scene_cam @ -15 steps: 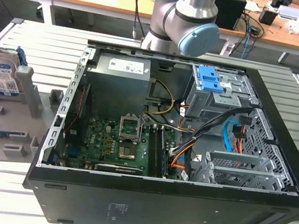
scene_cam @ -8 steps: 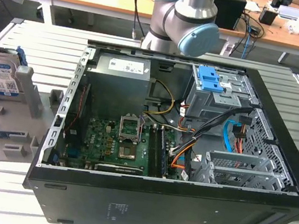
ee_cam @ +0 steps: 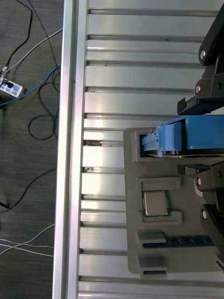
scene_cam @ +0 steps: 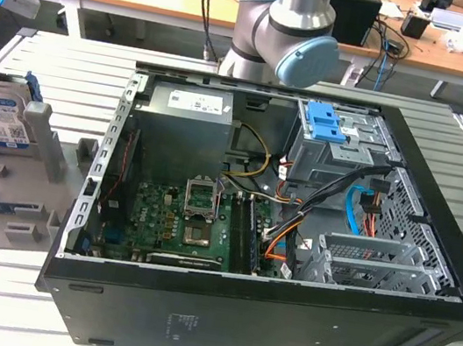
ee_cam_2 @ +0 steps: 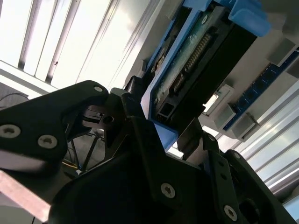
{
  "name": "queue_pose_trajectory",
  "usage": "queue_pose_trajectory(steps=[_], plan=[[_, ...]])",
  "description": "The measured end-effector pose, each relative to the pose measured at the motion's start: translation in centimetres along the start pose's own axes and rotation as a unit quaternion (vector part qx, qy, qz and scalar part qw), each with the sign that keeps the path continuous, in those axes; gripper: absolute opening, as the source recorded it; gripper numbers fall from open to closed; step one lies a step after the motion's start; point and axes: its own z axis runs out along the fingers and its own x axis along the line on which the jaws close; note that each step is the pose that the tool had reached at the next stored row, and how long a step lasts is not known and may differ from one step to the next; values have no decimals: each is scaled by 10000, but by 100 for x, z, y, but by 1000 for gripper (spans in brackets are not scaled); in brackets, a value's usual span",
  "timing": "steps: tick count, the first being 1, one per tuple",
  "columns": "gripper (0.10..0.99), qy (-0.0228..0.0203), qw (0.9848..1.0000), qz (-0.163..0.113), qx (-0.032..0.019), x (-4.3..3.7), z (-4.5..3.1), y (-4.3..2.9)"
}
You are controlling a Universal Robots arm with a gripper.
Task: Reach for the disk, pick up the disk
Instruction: 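Pick up the disk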
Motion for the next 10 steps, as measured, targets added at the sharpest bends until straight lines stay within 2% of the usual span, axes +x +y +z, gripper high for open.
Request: queue_pose_trajectory(steps=[4, 5, 6, 8, 10], plan=[[541, 0, 10000, 0, 0, 0, 2, 0], [463, 0, 10000, 0, 0, 0, 2, 0], [463, 1, 10000, 0, 0, 0, 2, 0], [365, 0, 10000, 0, 0, 0, 3, 0], [365, 0, 10000, 0, 0, 0, 4, 0]])
